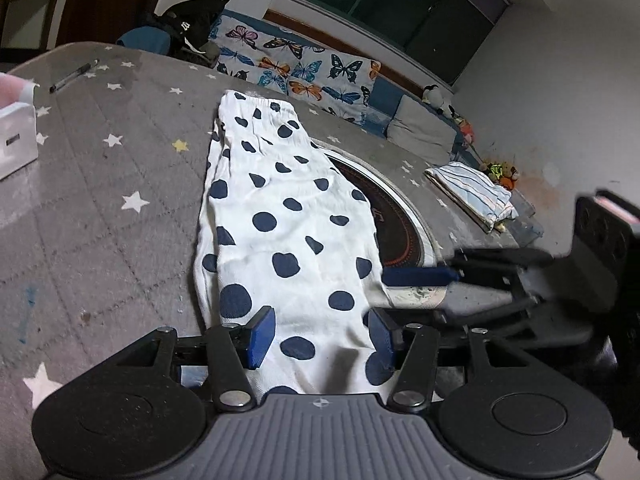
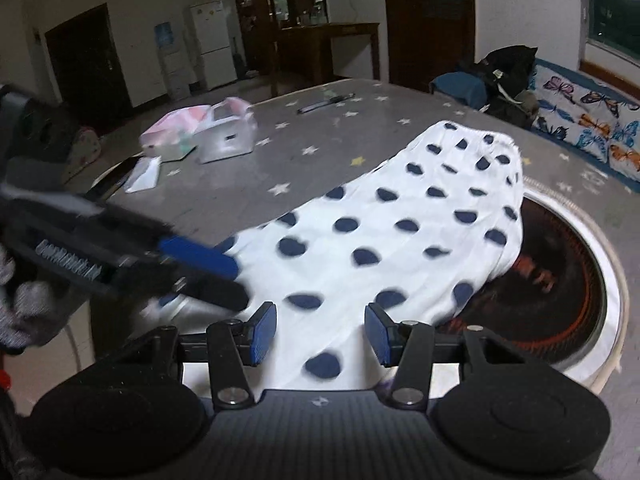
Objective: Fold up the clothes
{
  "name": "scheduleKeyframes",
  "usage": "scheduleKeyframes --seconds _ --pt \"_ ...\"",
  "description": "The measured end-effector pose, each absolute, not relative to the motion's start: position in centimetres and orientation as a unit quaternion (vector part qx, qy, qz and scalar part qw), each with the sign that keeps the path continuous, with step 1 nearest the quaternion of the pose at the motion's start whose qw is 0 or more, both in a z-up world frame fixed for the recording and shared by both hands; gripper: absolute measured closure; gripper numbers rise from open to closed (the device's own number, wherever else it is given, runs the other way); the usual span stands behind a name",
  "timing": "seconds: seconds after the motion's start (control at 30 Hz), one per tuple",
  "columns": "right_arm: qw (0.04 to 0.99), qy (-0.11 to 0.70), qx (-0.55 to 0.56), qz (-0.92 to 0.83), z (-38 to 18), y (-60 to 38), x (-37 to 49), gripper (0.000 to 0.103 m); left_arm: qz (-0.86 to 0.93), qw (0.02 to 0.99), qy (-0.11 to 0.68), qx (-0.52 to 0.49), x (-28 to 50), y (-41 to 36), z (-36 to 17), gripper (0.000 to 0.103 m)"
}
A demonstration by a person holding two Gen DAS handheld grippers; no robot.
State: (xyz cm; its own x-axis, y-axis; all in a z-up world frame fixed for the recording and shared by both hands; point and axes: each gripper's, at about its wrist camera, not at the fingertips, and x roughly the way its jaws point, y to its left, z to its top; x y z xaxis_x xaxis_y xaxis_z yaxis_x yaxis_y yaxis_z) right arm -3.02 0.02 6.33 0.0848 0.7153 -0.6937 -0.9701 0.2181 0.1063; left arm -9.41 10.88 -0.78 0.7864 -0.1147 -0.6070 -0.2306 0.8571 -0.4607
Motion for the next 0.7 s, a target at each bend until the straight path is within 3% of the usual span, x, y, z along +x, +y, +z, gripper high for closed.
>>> scheduleKeyframes --seconds 0.33,0.7 --pt "0.723 0.348 -0.192 0.566 3.8 2.7 0.0 0.053 0.026 0.906 0.332 -0.262 -9.5 11.3 -1.5 0.047" --pt "0.749 0.334 -0.181 0.543 4.6 3.8 3.3 0.051 0.017 0.916 0.318 -0.243 -8.0 11.2 0.2 0.04"
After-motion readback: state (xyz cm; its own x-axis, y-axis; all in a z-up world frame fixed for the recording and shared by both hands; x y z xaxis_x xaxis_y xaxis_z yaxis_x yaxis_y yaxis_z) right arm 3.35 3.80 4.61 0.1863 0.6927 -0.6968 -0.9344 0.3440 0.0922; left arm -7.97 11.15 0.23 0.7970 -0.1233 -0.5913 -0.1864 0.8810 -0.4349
